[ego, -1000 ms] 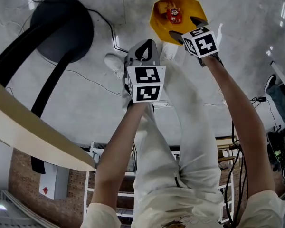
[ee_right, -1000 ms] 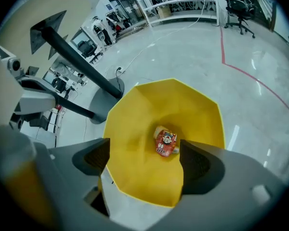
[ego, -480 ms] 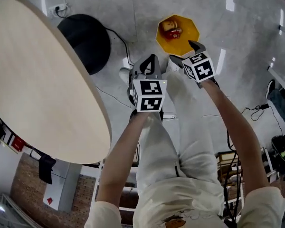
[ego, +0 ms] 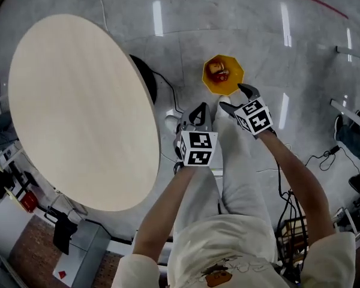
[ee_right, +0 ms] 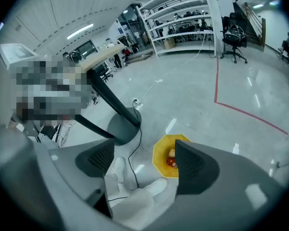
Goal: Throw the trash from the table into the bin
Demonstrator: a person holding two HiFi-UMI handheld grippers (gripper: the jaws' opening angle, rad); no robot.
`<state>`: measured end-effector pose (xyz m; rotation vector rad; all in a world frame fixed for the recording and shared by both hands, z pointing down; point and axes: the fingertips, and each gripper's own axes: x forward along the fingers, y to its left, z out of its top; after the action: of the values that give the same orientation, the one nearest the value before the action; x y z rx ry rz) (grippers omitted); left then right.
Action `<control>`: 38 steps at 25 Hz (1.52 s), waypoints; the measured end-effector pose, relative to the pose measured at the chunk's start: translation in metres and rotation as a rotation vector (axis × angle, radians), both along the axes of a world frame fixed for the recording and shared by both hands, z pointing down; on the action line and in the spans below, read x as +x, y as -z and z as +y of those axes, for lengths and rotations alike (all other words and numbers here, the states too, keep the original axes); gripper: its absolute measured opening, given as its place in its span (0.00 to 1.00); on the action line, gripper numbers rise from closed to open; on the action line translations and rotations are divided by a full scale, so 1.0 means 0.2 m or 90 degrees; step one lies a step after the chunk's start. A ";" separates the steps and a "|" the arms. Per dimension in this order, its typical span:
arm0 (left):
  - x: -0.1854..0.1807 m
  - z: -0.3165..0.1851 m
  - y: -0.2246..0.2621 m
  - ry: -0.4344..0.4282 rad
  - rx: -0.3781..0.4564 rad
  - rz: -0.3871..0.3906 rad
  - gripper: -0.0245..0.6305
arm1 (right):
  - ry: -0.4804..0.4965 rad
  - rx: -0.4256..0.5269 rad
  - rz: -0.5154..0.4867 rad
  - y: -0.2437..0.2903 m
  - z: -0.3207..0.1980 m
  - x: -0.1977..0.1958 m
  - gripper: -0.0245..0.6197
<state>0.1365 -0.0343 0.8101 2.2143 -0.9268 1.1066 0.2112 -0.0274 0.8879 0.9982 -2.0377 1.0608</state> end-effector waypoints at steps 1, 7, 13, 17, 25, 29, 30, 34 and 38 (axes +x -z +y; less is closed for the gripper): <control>0.01 0.01 0.06 -0.004 0.006 0.004 0.05 | -0.001 0.010 -0.002 0.07 0.00 0.00 0.66; -0.03 0.12 0.37 -0.030 0.025 0.021 0.05 | 0.037 0.022 -0.004 0.38 0.18 -0.11 0.60; -0.14 0.23 0.53 -0.054 -0.001 0.046 0.05 | 0.044 0.032 -0.023 0.64 0.36 -0.26 0.52; -0.26 0.31 0.68 -0.041 0.006 0.057 0.05 | 0.039 0.043 -0.033 0.83 0.47 -0.38 0.48; -0.55 0.37 0.89 0.030 0.039 0.082 0.05 | 0.073 0.069 0.000 1.00 0.37 -0.55 0.32; -0.73 0.30 1.06 0.121 0.070 0.107 0.05 | 0.070 0.109 -0.004 1.16 0.23 -0.62 0.16; -0.77 0.30 1.09 0.139 0.074 0.115 0.05 | 0.062 0.107 -0.006 1.19 0.22 -0.64 0.10; -0.91 0.23 1.20 0.180 0.109 0.129 0.05 | 0.037 0.118 -0.043 1.33 0.14 -0.71 0.05; -1.00 0.19 1.30 0.213 0.136 0.147 0.05 | 0.045 0.150 -0.065 1.47 0.09 -0.77 0.05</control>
<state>-0.0637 0.0042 0.5506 2.1842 -1.3014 0.6105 0.0575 -0.0086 0.5931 0.9970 -2.3039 0.8648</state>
